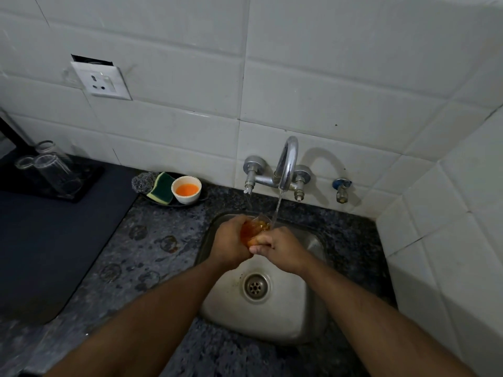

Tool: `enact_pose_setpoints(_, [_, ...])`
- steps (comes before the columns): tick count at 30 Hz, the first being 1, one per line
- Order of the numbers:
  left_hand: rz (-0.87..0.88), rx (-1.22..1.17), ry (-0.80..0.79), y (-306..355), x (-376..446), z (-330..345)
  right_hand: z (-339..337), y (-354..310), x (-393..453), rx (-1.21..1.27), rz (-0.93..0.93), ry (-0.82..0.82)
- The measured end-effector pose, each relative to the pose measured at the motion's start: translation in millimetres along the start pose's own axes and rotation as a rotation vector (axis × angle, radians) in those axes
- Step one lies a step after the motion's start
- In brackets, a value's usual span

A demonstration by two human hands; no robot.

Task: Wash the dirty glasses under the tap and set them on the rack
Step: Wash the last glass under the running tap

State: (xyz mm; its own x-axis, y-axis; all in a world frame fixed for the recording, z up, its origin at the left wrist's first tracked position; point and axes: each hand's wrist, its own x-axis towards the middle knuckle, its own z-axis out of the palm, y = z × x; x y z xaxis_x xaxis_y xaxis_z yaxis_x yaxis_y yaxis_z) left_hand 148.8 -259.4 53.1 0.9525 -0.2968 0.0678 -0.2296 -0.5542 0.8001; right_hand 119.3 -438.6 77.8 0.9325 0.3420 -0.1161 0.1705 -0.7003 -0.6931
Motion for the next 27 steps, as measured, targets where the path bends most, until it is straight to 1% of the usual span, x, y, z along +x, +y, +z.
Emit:
enact_pose_setpoints(3, [-0.057,0.069,-0.275,-4.9,6.6,-10.8,-5.2,7.1,-1.5,-0.161,0.010,-0.149])
enact_pose_setpoints(4, [-0.078,0.069,-0.317,-6.4,8.3,-12.0,-7.4,6.2,-1.3,-0.171,0.023,-0.166])
enact_pose_setpoints(5, [-0.087,0.049,-0.315,-5.8,7.9,-11.9,-7.6,4.3,-1.1,-0.153,0.028,-0.159])
enact_pose_setpoints(6, [-0.085,0.025,-0.275,-5.2,6.9,-10.9,-6.2,0.8,0.0,-0.128,0.028,-0.126])
enact_pose_setpoints(9, [0.004,0.013,-0.020,-4.8,3.1,-1.8,2.3,-1.6,0.9,0.071,0.032,0.022])
enact_pose_setpoints(10, [0.019,0.027,0.025,-3.8,2.1,-1.4,3.7,-1.2,-0.3,0.115,0.032,0.040])
enact_pose_setpoints(11, [0.030,0.043,0.014,-3.2,2.1,-2.5,4.3,0.9,-2.4,0.120,0.020,0.032])
enact_pose_setpoints(12, [0.034,0.053,-0.048,-4.0,4.7,-5.9,1.6,0.9,-4.4,0.066,0.001,-0.007])
enact_pose_setpoints(14, [0.005,0.051,-0.255,-7.0,9.2,-13.6,-4.9,4.7,-6.9,-0.136,-0.035,-0.140])
enact_pose_setpoints(15, [-0.034,0.043,-0.364,-6.3,10.3,-16.8,-8.7,6.4,-6.9,-0.246,-0.030,-0.189])
enact_pose_setpoints(16, [-0.083,0.029,-0.434,-6.5,11.2,-17.9,-10.6,7.1,-5.9,-0.318,-0.001,-0.206])
enact_pose_setpoints(17, [-0.114,0.001,-0.443,-6.4,11.7,-17.4,-10.6,5.9,-4.7,-0.312,0.022,-0.190])
enact_pose_setpoints(18, [-0.131,-0.032,-0.410,-6.4,11.8,-15.4,-8.9,2.7,-4.1,-0.255,0.042,-0.158])
enact_pose_setpoints(20, [-0.090,-0.055,-0.300,-4.5,10.3,-9.9,-3.0,-2.3,-2.8,-0.160,0.044,-0.095])
enact_pose_setpoints(22, [-0.028,-0.041,-0.243,-5.7,7.7,-6.1,-1.0,-3.1,-2.2,-0.149,0.028,-0.103])
enact_pose_setpoints(23, [-0.021,-0.046,-0.245,-6.5,6.5,-5.6,-2.7,-1.5,-2.2,-0.186,0.016,-0.128])
enact_pose_setpoints(24, [-0.038,-0.057,-0.267,-7.7,5.9,-5.3,-6.8,-1.4,-3.4,-0.226,0.015,-0.151])
enact_pose_setpoints(25, [-0.079,-0.075,-0.300,-6.8,5.2,-6.0,-11.1,0.3,-4.7,-0.227,0.011,-0.141])
enact_pose_setpoints(26, [-0.135,-0.114,-0.333,-5.6,5.3,-5.1,-15.3,2.7,-6.8,-0.182,0.019,-0.091])
enact_pose_setpoints(27, [-0.196,-0.168,-0.359,-5.5,4.9,-3.9,-17.8,2.7,-10.6,-0.084,0.039,0.001])
